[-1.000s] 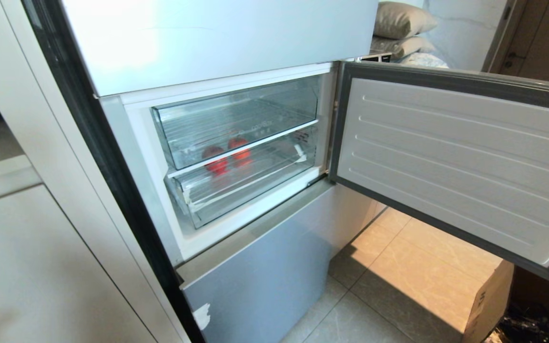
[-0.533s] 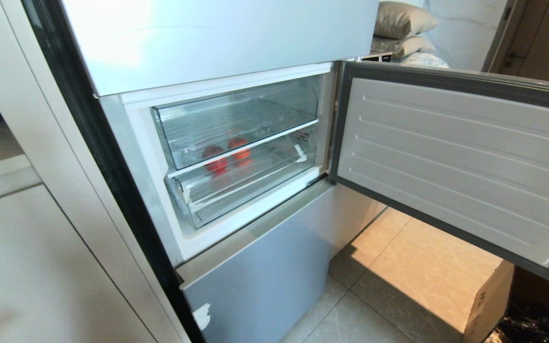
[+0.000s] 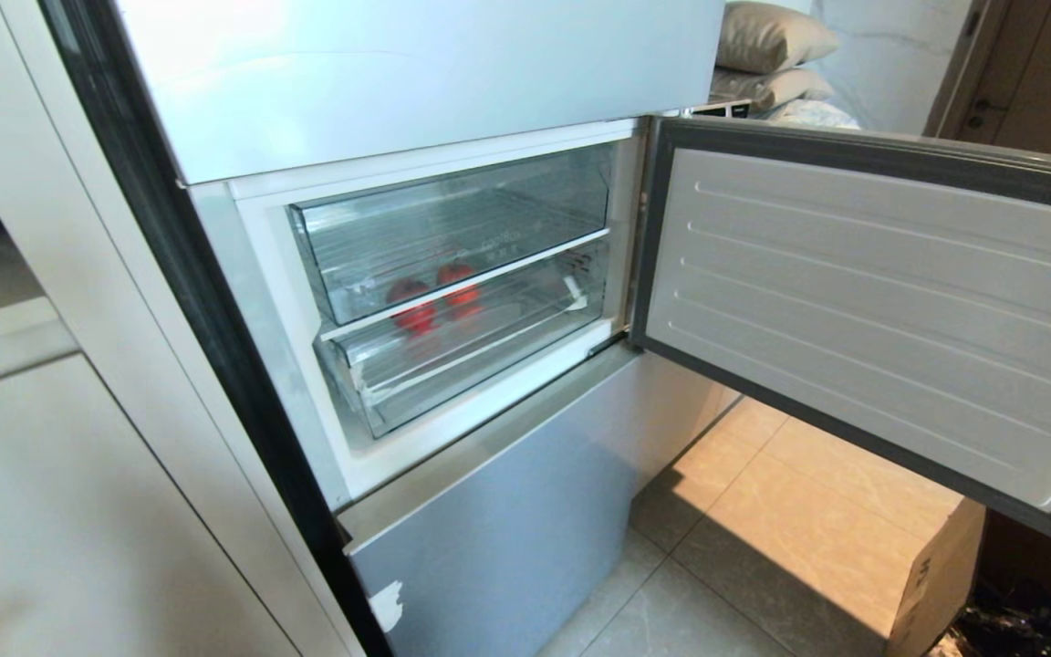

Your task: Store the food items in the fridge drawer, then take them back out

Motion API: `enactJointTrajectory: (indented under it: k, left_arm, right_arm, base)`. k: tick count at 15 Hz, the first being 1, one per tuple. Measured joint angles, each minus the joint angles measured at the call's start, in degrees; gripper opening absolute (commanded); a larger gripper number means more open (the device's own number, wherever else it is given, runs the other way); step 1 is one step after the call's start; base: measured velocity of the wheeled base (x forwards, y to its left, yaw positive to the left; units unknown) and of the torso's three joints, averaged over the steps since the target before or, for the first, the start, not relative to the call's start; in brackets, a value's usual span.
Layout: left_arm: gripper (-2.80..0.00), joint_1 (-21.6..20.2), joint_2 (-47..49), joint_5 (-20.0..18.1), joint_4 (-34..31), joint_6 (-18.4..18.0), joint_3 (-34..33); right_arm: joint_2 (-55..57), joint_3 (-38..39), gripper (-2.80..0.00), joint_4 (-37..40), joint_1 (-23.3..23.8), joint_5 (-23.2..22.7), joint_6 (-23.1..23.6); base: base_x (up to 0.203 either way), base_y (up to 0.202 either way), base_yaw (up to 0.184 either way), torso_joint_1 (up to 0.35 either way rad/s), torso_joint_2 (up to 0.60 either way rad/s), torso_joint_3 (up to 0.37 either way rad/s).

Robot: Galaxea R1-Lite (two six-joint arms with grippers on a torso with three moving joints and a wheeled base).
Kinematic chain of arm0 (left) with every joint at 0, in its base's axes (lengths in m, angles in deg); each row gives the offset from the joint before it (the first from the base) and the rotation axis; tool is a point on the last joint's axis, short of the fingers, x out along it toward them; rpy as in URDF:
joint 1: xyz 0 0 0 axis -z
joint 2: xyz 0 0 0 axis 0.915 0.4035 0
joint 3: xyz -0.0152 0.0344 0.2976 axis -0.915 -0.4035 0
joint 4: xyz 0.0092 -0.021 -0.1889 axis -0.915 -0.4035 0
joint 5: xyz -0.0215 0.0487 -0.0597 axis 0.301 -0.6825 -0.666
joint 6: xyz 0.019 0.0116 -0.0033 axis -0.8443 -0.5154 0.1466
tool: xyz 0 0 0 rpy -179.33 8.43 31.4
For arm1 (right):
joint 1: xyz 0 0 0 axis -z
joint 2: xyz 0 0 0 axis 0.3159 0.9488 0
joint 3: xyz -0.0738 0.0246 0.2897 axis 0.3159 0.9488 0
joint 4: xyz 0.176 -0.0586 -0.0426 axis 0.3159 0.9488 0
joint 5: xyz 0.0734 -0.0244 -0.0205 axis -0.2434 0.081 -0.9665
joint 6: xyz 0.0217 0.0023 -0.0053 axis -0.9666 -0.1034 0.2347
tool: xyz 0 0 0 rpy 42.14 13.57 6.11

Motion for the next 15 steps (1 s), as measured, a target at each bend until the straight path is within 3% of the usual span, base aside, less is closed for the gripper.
enactJointTrajectory:
  k: [2, 6, 9, 13, 15]
  left_arm:
    - [-2.80, 0.00, 0.00, 0.00, 0.00, 0.00, 0.00]
    - [-2.80, 0.00, 0.00, 0.00, -0.02, 0.02, 0.00]
    - [-2.80, 0.00, 0.00, 0.00, -0.02, 0.02, 0.00]
    - [-2.80, 0.00, 0.00, 0.00, 0.00, 0.02, 0.00]
    - [-2.80, 0.00, 0.00, 0.00, -0.02, 0.02, 0.00]
  right_arm:
    - [4.86, -4.30, -2.80, -0.07, 0.17, -4.66, -3.93]
    - [12.36, -12.12, -2.80, 3.91, 0.17, -12.76, -6.42]
    - [16.19, -17.94, -2.80, 8.15, 0.06, -21.67, -12.45]
    - [18.51, -20.07, -2.80, 8.24, -0.62, -32.73, -17.81]
    - [18.78, -20.54, -2.80, 8.30, -2.01, -35.32, -20.50]
  base:
    - [0.000, 0.000, 0.000, 0.000, 0.00, 0.000]
    - [0.000, 0.000, 0.000, 0.000, 0.00, 0.000]
    - [0.000, 0.000, 0.000, 0.000, 0.00, 0.000]
    - [0.000, 0.000, 0.000, 0.000, 0.00, 0.000]
    - [0.000, 0.000, 0.000, 0.000, 0.00, 0.000]
